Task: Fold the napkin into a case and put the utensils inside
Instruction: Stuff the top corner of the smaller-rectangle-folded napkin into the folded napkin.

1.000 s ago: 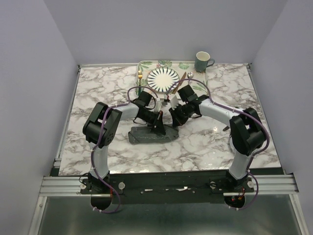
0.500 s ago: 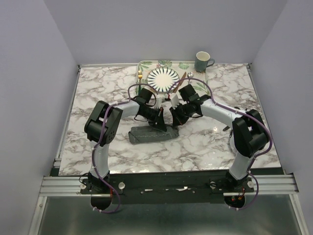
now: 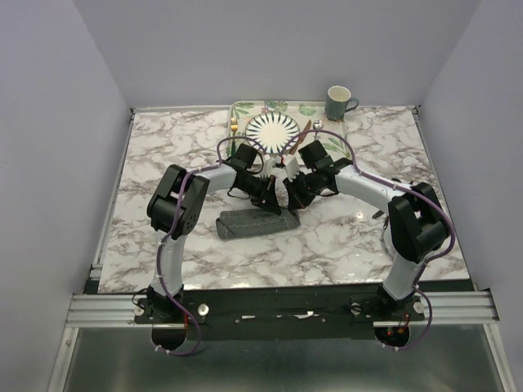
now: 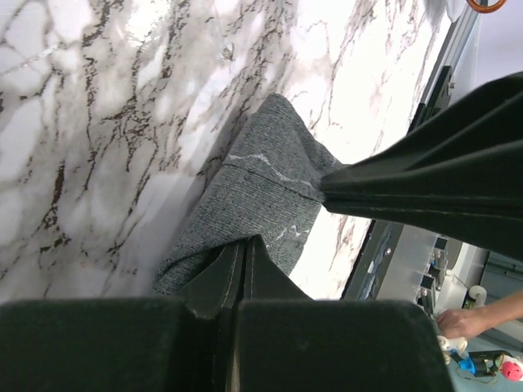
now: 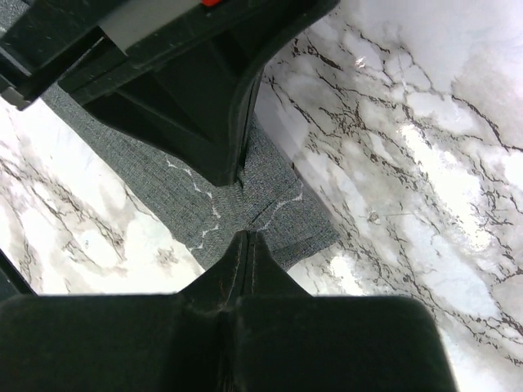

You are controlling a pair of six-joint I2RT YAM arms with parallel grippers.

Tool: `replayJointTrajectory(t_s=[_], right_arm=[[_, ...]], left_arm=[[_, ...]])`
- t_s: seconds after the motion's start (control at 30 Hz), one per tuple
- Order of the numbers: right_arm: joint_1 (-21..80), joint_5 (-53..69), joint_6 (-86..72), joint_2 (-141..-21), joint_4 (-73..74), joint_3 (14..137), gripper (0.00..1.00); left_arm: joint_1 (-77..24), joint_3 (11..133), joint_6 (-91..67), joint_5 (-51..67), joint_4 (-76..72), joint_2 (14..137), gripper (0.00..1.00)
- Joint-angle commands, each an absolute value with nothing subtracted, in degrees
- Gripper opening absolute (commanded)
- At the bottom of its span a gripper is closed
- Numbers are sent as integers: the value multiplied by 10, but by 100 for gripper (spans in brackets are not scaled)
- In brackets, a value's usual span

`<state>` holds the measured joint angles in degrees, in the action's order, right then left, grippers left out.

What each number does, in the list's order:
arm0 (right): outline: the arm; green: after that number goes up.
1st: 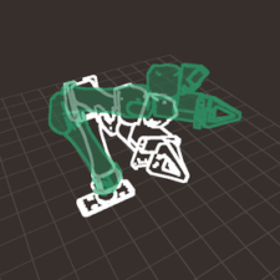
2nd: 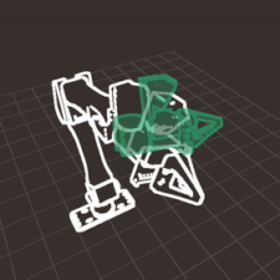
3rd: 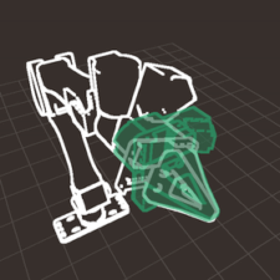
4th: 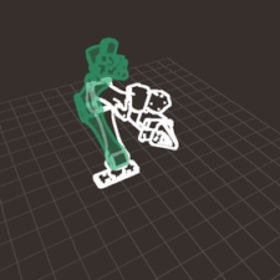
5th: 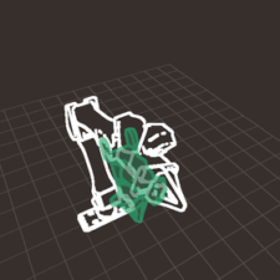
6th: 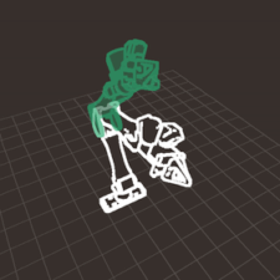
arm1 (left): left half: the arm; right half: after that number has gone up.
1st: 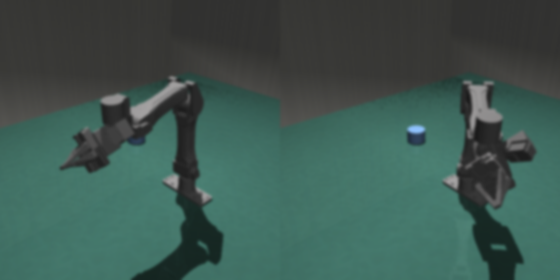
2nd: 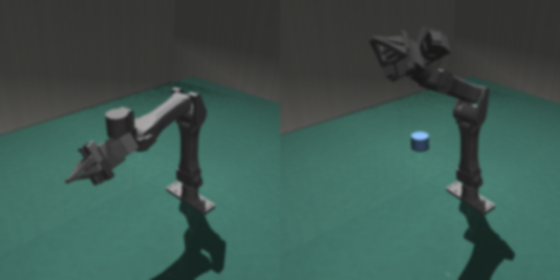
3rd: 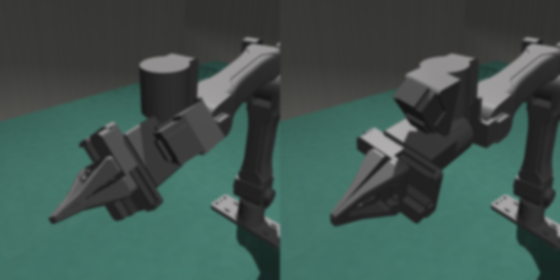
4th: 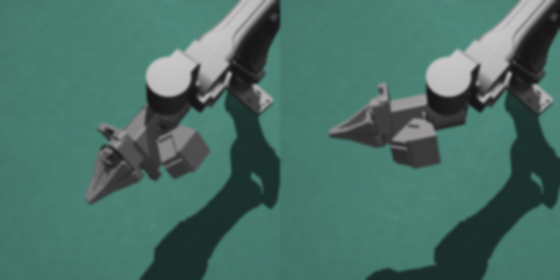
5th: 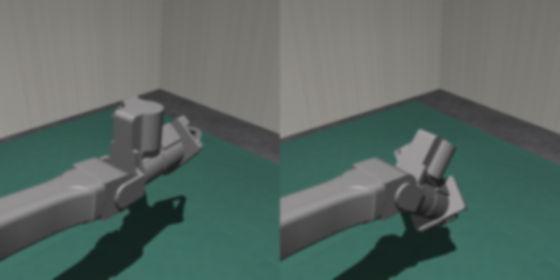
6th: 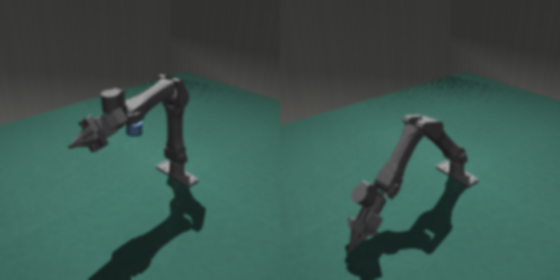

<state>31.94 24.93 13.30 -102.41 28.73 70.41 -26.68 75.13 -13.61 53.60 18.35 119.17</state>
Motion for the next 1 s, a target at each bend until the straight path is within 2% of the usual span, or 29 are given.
replayJointTrajectory(t_s=[0.0,0.23,0.47,0.77,0.97], right_arm=[[323,262,121,-1014,275,698,1],[324,258,120,-1020,277,701,1],[323,259,125,-1025,276,696,1],[324,247,124,-1035,276,696,1],[322,229,127,-1056,276,693,1]], left_arm=[[-264,768,-141,541,190,1209,0],[-265,780,-137,538,210,1216,0],[-265,795,-189,558,163,1206,0],[-263,809,-163,543,199,1232,0],[-231,794,-103,544,240,1195,28]])
